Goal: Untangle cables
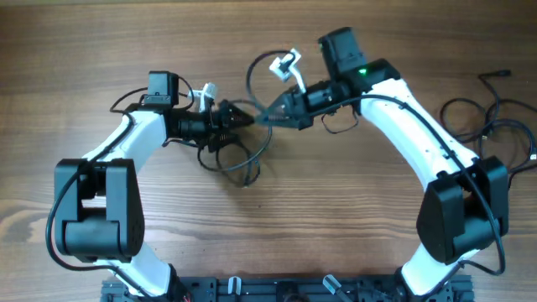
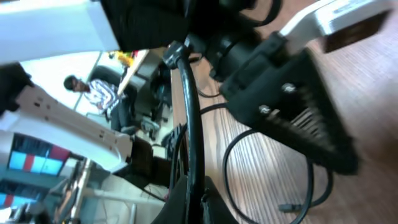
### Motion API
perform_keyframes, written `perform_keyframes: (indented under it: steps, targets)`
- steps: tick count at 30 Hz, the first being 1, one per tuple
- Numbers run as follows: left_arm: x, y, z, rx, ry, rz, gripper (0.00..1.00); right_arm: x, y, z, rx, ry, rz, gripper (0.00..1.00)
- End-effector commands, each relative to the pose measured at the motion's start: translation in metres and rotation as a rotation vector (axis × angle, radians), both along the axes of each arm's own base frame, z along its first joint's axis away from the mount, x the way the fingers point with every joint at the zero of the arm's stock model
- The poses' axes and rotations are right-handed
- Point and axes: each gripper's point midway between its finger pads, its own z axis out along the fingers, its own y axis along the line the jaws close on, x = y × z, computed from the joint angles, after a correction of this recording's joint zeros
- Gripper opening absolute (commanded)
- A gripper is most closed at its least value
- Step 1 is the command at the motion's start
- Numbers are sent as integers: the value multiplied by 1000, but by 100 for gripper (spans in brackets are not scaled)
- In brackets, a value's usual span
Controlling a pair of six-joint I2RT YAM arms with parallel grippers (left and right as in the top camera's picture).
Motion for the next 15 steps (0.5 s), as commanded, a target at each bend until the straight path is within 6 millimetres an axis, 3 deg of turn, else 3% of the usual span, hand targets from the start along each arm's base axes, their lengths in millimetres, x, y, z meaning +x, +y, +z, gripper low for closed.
perform_keyframes:
  steps: [1, 6, 10, 15]
  targets:
    - [-3, -4, 12, -60, -21, -25, 78, 3, -3, 17, 57, 64, -16, 4]
    - [-3, -4, 11, -57, -20, -24, 74, -1, 0, 41, 179, 85, 47, 4]
    - [-3, -4, 11, -57, -20, -23, 82, -8, 0, 77, 326, 92, 164, 4]
    - [-3, -4, 11, -57, -15, -20, 88, 0, 3, 94, 327, 89, 186, 4]
